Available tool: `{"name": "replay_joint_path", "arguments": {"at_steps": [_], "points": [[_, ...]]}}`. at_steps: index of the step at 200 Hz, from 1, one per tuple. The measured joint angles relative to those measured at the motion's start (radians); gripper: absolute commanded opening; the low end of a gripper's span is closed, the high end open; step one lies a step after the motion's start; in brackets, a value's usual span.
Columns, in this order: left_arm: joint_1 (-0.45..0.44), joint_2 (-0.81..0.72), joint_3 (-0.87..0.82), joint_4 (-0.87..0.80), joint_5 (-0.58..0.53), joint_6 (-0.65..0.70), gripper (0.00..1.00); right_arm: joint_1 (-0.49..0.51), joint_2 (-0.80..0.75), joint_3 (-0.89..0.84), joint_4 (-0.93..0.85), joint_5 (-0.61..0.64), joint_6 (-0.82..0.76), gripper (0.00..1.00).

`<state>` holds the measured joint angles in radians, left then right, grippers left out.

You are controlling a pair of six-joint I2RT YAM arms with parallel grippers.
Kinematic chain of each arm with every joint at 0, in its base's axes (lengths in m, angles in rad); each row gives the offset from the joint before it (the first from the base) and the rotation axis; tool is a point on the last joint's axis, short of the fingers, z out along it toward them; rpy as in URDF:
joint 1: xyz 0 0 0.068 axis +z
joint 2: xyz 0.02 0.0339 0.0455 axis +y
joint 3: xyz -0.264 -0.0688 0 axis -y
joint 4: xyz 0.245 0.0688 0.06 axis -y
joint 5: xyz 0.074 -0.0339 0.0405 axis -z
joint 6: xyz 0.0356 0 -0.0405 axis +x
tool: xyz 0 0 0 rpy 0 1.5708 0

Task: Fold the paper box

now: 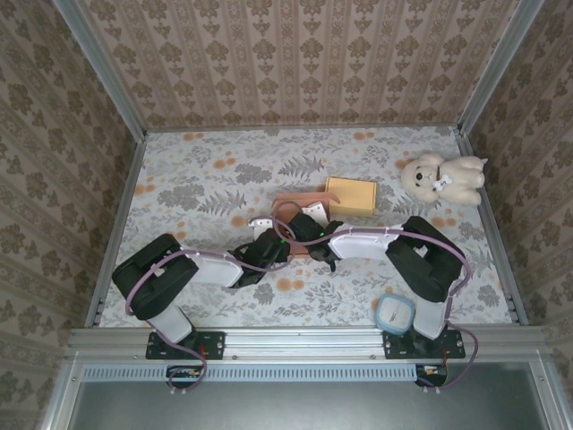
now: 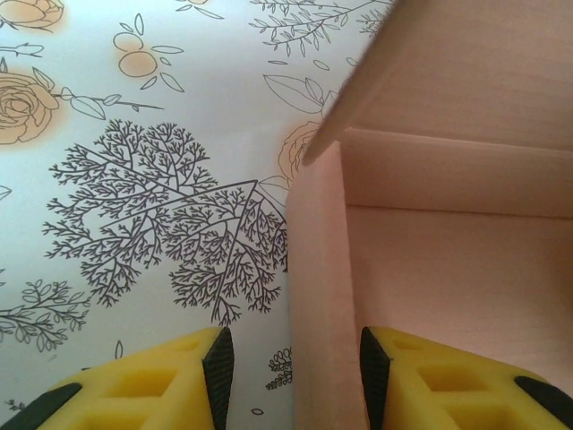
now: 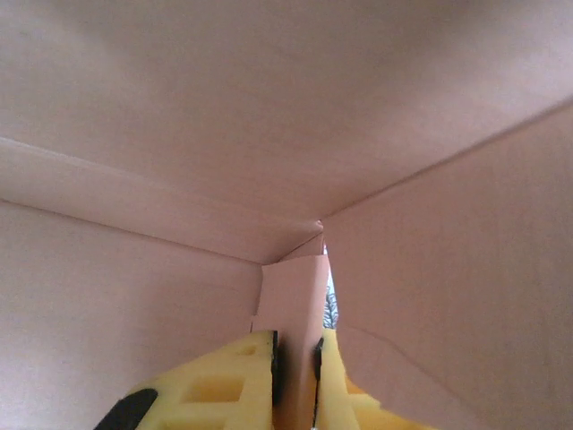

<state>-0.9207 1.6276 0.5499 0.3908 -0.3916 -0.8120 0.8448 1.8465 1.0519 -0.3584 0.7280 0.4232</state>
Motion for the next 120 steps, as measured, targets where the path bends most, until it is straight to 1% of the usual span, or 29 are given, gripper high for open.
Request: {"name": "replay_joint_path", "arguments": {"at_steps": [11, 31, 51, 63, 80, 106, 120], "points": [[0.000, 0.000, -0.002, -0.001, -0.001, -0.007, 0.44, 0.011, 0.019, 0.025, -0.041, 0.029, 0.013, 0.18], [-0.002, 0.000, -0.002, 0.002, -0.002, -0.013, 0.44, 0.016, 0.034, 0.053, -0.087, 0.042, 0.025, 0.20], [-0.004, 0.000, -0.002, 0.002, -0.002, -0.016, 0.44, 0.015, 0.029, 0.043, -0.082, 0.030, 0.021, 0.22], [-0.006, 0.000, -0.002, 0.000, -0.002, -0.016, 0.44, 0.013, 0.009, 0.011, -0.050, 0.015, 0.011, 0.25], [-0.006, 0.000, 0.000, -0.005, -0.006, -0.015, 0.44, 0.001, -0.037, -0.044, -0.002, -0.044, -0.003, 0.28], [-0.006, 0.000, 0.000, -0.005, -0.010, -0.016, 0.44, -0.033, -0.093, -0.117, 0.072, -0.175, -0.009, 0.35], [-0.006, 0.000, 0.000, -0.006, -0.010, -0.016, 0.44, -0.044, -0.109, -0.141, 0.099, -0.233, -0.008, 0.36]]}}
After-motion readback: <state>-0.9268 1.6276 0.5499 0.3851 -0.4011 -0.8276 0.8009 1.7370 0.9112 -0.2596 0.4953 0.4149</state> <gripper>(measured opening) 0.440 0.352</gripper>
